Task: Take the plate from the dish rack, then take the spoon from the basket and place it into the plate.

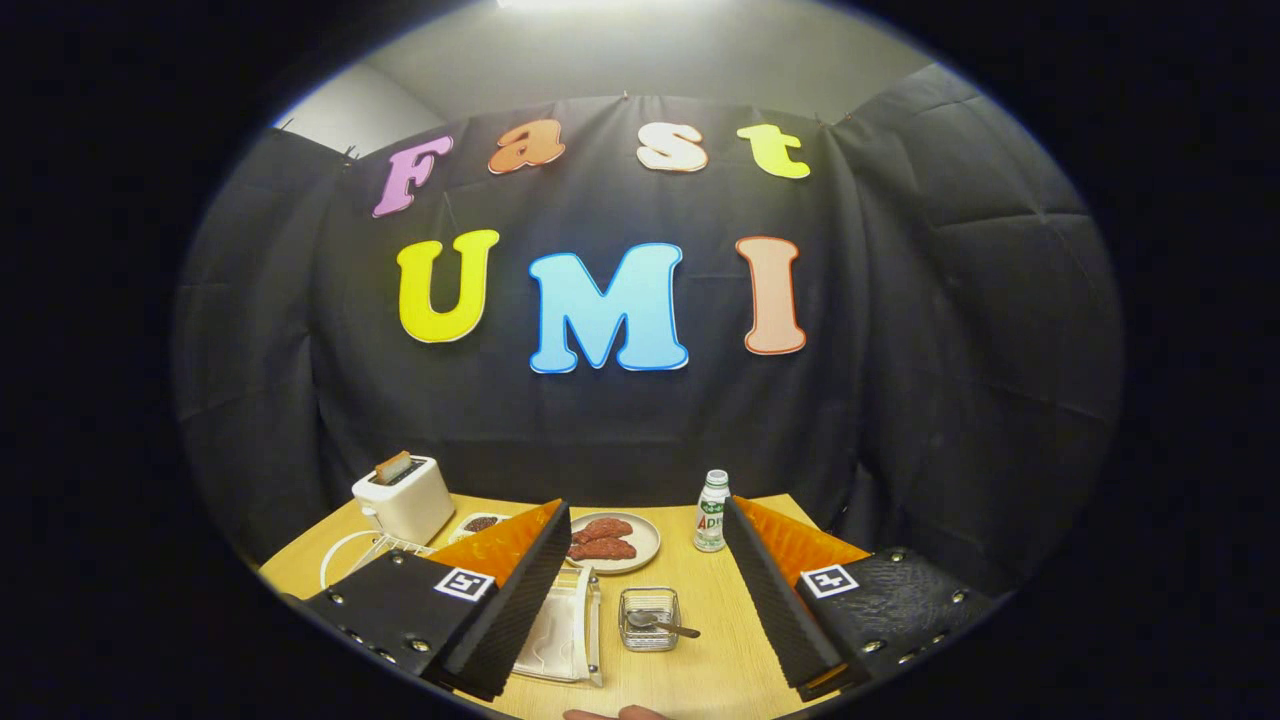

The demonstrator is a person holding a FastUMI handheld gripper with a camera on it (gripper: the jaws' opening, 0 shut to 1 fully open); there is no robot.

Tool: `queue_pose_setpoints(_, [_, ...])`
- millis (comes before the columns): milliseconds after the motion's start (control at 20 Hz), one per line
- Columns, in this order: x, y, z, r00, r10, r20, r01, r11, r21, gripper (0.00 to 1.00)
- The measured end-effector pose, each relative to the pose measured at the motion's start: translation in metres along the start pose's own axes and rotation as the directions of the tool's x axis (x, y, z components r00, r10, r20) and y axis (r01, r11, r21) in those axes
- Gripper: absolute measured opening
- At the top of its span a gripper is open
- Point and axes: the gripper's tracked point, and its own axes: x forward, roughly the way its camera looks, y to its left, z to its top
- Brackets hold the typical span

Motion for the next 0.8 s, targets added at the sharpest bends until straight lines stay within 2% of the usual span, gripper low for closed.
queue_pose_setpoints(400, [0.034,0.043,0.005,0.978,0.075,-0.195,-0.076,0.997,0.002,0.96])
queue_pose_setpoints(550, [0.049,0.066,-0.012,0.947,0.092,-0.309,-0.105,0.994,-0.026,0.96])
queue_pose_setpoints(800, [0.074,0.098,-0.051,0.868,0.128,-0.479,-0.176,0.983,-0.056,0.96])
